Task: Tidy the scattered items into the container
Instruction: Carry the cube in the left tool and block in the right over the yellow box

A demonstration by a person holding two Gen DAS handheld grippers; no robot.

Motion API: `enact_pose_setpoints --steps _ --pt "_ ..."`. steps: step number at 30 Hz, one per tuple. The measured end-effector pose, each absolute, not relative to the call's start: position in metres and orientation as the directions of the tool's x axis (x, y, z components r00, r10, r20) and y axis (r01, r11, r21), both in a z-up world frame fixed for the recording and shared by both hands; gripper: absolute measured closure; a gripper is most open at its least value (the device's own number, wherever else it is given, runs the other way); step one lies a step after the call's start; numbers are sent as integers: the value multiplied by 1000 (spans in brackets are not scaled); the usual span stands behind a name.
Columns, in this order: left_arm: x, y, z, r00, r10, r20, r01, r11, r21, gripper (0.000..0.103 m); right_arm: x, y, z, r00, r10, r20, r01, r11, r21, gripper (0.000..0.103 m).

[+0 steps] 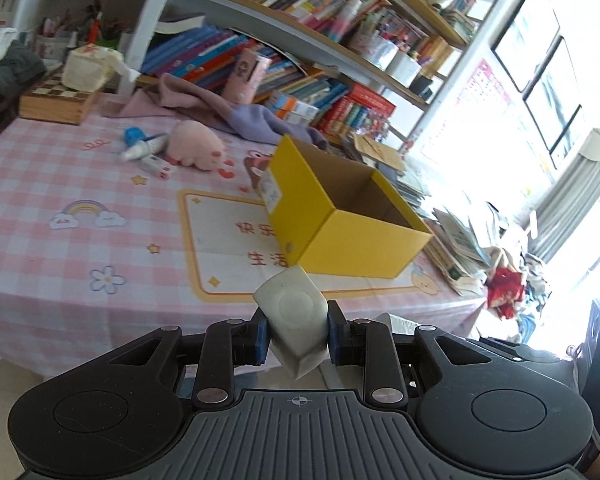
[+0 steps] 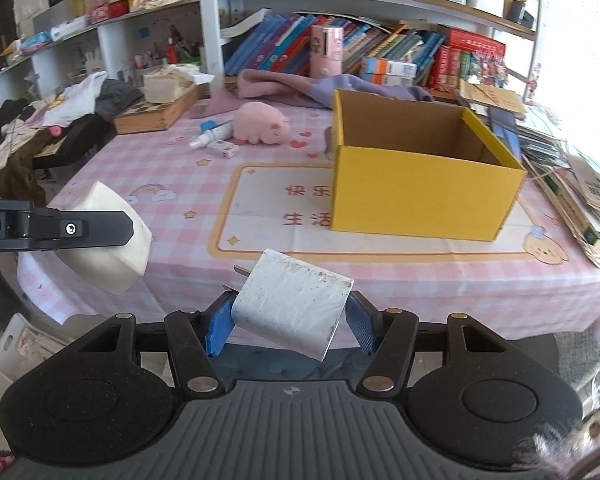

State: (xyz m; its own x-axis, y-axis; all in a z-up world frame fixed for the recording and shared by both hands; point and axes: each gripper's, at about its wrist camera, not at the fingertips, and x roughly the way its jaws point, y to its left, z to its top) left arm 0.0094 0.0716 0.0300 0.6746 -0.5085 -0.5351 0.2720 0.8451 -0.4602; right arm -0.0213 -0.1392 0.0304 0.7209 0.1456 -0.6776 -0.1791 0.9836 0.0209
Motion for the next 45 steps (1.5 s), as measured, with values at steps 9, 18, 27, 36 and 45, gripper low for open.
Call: enact_pose_setpoints --steps 9,18,27,36,45 --pt "25 38 29 619 -578 -532 354 810 -468 77 -23 -172 33 729 65 -681 -75 997 15 45" --pt "47 -1 27 556 -635 -536 433 772 -466 77 -17 -208 32 722 -4 -692 20 1000 15 45" --pt "67 -38 23 503 -665 -552 489 746 -452 77 -1 -238 24 692 -35 -721 74 997 24 45" --pt "93 -57 29 517 -656 -549 514 751 -414 77 30 -255 21 692 -11 -722 60 997 42 45" --pt "126 -86 43 560 -647 -518 550 758 -351 77 64 -284 32 749 10 -663 58 995 81 45"
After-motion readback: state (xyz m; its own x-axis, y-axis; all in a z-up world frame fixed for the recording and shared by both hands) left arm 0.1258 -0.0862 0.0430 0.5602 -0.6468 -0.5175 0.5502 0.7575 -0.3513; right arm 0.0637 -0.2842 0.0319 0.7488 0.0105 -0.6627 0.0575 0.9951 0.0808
